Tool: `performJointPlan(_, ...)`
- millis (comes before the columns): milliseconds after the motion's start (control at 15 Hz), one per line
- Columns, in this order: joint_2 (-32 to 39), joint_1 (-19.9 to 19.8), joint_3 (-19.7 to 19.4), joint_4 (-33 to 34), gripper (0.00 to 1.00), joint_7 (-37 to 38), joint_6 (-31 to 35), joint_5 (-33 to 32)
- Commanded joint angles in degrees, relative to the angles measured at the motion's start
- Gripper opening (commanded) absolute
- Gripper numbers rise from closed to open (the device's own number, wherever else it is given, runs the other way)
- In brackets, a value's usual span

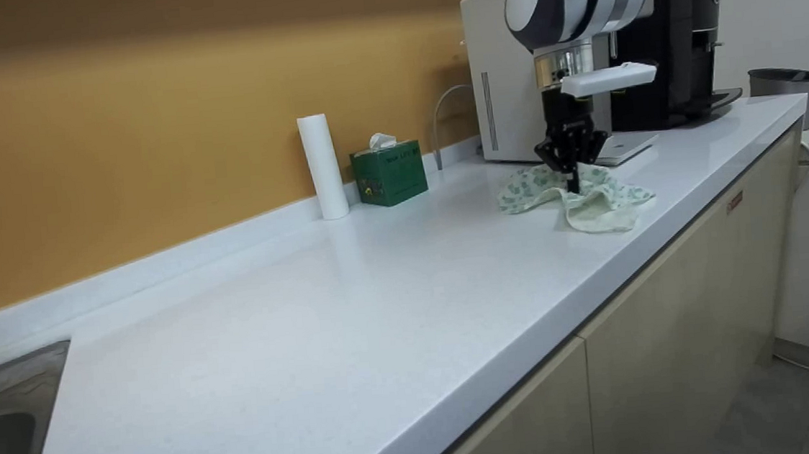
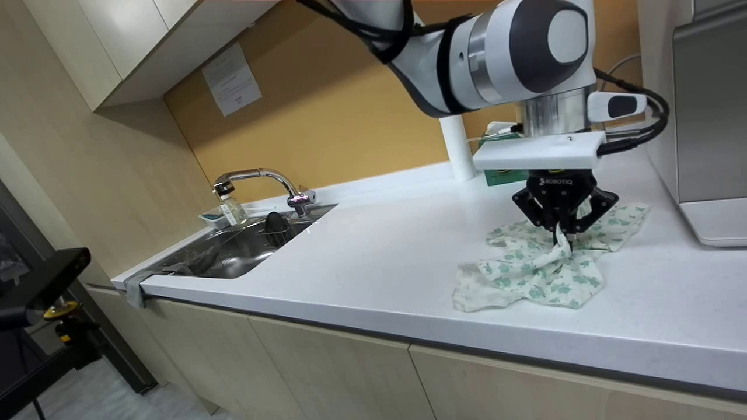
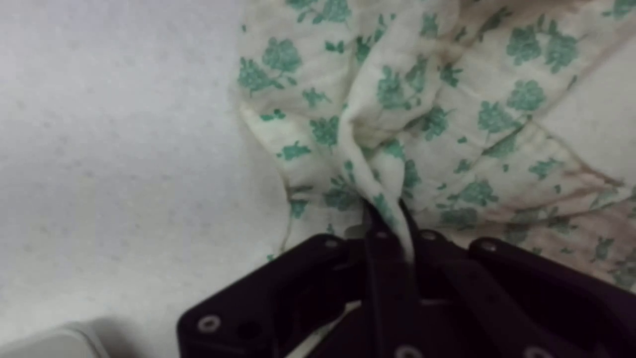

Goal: Use the towel to wipe the counter

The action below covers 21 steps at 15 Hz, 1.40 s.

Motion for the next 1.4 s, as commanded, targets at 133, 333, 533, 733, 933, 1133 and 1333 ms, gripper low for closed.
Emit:
performJointPlan(133,14.17,2.59,2.82,17.63,0.01,2.89,-2.71,-0.5)
performJointPlan(333,19.15,3.75,3.83,26.49,0.01,2.39,-6.7,-0.88)
performJointPlan(533,23.6,4.82,5.33,34.56,0.01,1.02,-11.44,-0.94)
performJointPlan(733,27.15,5.6,7.91,41.09,0.01,-2.08,-16.47,-0.35)
performJointPlan(933,29.76,6.58,10.7,45.34,0.01,-6.1,-20.9,0.19)
performJointPlan(1133,28.71,6.98,12.11,45.42,0.01,-9.95,-25.54,-0.02)
performJointPlan(1333,26.25,6.93,12.57,42.25,0.01,-11.93,-28.51,-0.03)
